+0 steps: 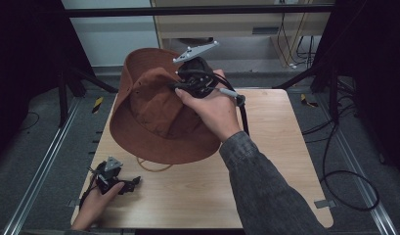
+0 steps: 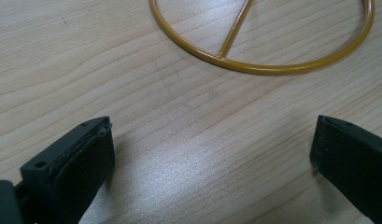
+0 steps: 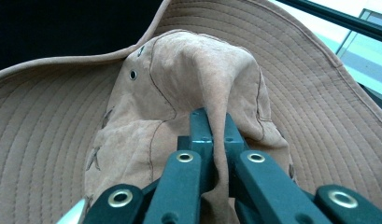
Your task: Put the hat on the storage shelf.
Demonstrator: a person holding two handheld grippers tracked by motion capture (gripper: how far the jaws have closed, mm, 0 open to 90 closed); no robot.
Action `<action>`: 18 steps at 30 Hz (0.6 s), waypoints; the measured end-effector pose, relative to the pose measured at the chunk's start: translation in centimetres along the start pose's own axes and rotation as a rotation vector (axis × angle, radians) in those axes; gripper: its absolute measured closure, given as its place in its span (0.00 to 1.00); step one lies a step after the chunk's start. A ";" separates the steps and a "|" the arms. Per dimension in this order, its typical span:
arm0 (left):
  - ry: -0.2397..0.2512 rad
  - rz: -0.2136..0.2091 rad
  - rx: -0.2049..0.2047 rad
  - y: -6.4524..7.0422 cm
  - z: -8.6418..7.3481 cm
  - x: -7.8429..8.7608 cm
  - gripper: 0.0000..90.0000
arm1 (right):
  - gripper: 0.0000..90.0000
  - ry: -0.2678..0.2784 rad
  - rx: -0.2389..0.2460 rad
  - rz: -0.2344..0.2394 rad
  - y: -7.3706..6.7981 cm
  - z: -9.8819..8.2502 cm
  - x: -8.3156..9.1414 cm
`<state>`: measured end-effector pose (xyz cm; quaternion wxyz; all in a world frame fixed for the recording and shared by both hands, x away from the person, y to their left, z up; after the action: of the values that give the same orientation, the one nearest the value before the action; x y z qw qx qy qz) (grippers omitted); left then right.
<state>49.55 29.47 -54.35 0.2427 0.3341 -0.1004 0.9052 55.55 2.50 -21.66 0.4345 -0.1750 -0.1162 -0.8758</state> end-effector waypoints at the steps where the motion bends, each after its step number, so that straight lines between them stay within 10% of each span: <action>1: 0.000 0.000 -0.001 0.0 0.0 0.0 0.00 | 0.99 0.000 0.001 0.000 0.0 0.1 -0.1; 18: 0.000 -0.001 -0.001 0.0 0.0 0.0 0.00 | 0.99 -0.024 0.006 -0.001 0.0 0.7 -2.4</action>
<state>49.56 29.48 -54.35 0.2432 0.3340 -0.1008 0.9050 57.03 4.44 -21.99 0.4330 -0.1840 -0.1239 -0.8737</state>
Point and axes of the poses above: each handheld gripper's, and its own axes: x roughly backward along the jaws, z roughly out of its top, y roughly to its right, the point moved 5 cm from there along -x, roughly forward along the jaws, and after that the axes turned 4 degrees about y, right-handed, at the moved point
